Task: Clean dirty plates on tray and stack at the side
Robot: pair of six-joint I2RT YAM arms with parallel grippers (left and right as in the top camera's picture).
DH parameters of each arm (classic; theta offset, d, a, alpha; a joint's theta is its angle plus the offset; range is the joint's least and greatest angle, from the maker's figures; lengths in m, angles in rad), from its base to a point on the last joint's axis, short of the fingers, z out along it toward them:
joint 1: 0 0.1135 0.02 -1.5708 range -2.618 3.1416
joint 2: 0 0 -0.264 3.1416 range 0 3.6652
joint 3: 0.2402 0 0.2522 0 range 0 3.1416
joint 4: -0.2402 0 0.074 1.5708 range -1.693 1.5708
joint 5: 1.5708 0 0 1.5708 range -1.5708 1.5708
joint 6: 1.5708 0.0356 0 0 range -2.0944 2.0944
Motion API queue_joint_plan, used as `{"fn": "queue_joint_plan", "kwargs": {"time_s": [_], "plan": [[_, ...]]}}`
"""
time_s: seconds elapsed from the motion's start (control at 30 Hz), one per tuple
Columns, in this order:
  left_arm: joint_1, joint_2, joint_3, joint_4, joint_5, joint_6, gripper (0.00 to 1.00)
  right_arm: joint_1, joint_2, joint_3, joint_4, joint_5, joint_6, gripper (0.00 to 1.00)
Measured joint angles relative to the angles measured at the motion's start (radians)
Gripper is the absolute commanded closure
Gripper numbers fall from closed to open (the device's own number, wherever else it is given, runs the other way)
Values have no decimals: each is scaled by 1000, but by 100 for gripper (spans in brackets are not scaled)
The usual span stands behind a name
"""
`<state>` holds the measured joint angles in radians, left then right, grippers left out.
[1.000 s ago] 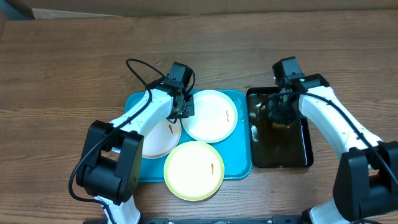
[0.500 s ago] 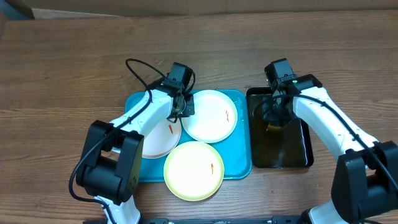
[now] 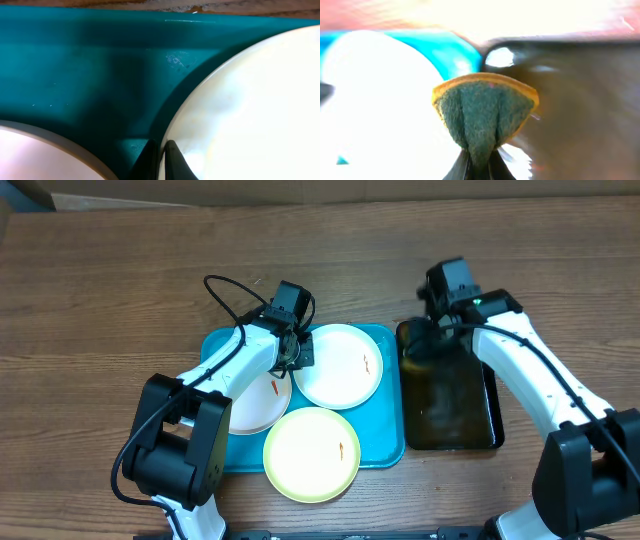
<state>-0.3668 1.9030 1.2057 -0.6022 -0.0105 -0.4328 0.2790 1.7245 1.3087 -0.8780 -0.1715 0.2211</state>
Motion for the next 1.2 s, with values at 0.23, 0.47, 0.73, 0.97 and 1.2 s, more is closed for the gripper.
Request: {"fn": "queue_joint_plan", "kwargs": {"time_s": [0.23,0.47,0.73,0.97,1.2], "plan": [[0,0,0,0,-1,-2,93,93,1,19,81,-64,47,96],[0,0,0,1,-1,-2,91,245,25,19,90,105,61,96],[0,0,0,1,-2,-2,91,306,159,19,141,234,95,96],[0,0,0,1,-2,-2,91,307,241,19,156,274,164,96],[0,0,0,0,-1,-2,91,307,294,39,155,283,246,96]]}}
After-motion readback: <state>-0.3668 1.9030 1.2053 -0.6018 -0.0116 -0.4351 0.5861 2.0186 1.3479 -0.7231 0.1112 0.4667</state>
